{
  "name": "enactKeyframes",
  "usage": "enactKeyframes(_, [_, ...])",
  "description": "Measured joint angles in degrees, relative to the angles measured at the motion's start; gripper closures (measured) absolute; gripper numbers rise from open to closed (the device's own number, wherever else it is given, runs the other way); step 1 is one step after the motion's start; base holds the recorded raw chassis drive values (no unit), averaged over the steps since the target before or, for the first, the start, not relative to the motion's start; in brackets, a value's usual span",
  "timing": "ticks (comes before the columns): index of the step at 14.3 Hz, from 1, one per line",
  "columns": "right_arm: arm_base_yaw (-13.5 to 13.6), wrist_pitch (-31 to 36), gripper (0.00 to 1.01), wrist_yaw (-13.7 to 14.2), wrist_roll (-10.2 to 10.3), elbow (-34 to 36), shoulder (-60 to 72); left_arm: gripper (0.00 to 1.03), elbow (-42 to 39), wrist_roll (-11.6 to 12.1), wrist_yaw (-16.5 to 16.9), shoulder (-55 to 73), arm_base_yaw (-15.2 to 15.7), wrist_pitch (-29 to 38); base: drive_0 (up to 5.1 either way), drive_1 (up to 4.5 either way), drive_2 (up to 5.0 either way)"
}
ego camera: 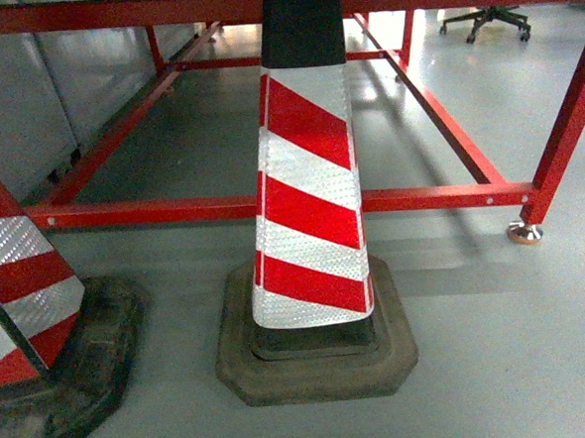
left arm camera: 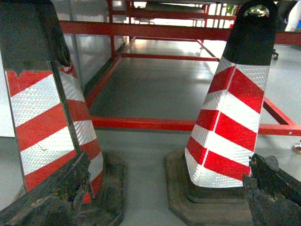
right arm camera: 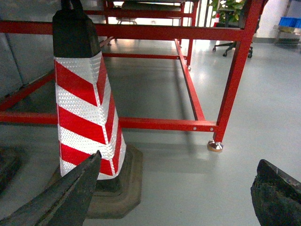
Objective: Sort blue parts and orange caps into right shelf containers
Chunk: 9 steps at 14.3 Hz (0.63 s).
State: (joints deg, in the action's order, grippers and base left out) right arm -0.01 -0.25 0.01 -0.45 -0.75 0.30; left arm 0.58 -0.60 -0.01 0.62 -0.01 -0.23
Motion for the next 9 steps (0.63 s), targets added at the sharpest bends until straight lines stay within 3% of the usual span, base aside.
enactKeyframes(9, [0.0,0.0,0.03,0.0,0.0,0.0,0.0,0.05,0.0,0.0,0.0,0.0,0.0,0.0,0.0,0.0,0.0])
